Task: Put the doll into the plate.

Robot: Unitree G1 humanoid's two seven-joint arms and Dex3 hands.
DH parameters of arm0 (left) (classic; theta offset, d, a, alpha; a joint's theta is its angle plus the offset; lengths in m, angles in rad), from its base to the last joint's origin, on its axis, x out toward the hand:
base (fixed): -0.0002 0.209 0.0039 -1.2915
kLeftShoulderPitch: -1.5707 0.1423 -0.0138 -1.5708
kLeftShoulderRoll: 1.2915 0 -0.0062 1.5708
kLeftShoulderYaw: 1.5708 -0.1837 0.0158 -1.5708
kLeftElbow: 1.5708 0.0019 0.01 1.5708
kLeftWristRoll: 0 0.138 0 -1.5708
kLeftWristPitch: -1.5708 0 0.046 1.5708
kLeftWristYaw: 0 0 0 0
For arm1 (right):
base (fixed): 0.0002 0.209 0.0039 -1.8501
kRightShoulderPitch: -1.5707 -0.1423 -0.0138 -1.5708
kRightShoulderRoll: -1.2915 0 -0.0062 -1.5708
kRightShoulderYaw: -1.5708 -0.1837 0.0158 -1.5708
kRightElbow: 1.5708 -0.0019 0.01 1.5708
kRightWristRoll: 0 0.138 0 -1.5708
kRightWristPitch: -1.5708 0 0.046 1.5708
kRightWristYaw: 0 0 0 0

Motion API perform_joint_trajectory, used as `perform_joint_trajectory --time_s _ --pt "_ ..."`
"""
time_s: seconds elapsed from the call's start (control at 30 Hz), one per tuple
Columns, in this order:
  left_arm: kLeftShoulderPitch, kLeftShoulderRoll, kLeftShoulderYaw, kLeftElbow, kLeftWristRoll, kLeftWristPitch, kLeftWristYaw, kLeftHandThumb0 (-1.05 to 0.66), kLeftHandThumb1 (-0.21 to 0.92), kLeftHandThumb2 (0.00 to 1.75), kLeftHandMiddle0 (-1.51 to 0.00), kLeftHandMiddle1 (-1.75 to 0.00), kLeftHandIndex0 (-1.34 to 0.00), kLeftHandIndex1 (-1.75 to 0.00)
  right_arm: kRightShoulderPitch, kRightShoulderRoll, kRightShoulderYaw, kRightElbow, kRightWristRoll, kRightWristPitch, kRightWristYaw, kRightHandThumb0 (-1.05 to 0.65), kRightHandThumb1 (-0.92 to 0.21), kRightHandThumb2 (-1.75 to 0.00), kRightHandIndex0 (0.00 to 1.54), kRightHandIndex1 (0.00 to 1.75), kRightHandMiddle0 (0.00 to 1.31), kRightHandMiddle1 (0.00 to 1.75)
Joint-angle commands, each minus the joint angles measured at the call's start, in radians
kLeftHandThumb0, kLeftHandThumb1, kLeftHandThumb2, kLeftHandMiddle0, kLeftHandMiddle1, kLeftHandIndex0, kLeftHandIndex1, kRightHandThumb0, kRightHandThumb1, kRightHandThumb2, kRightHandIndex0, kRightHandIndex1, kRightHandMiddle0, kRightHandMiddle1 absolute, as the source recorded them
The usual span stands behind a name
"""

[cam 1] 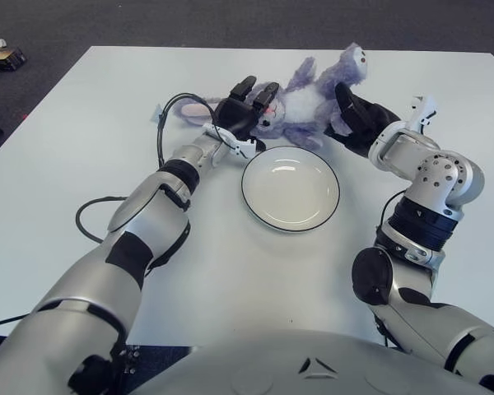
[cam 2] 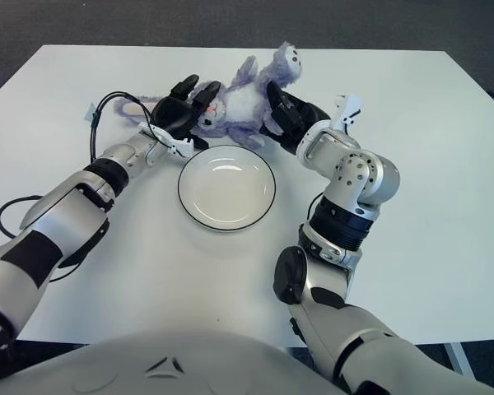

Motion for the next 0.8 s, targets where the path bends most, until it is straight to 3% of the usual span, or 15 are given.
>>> perform_joint_trajectory --time_s 0.0,0.77 --pt "-0.016 -0.010 0.013 0.004 -0.011 -0.023 0.017 -1.00 0.91 0.00 -0.13 -0.01 -0.21 -0.03 0.007 0.011 -0.013 -0.022 0.035 0.016 0.024 0.16 -0.63 -0.58 0.86 1.75 0.64 1.75" --pt "-0.087 -0.037 0.061 0.012 -0.032 -0.056 0.141 -0.99 0.92 0.01 -0.15 0.00 -0.24 -0.02 0.037 0.005 -0.018 -0.052 0.043 0.033 0.061 0.17 -0.62 -0.62 0.87 1.75 0.65 1.75"
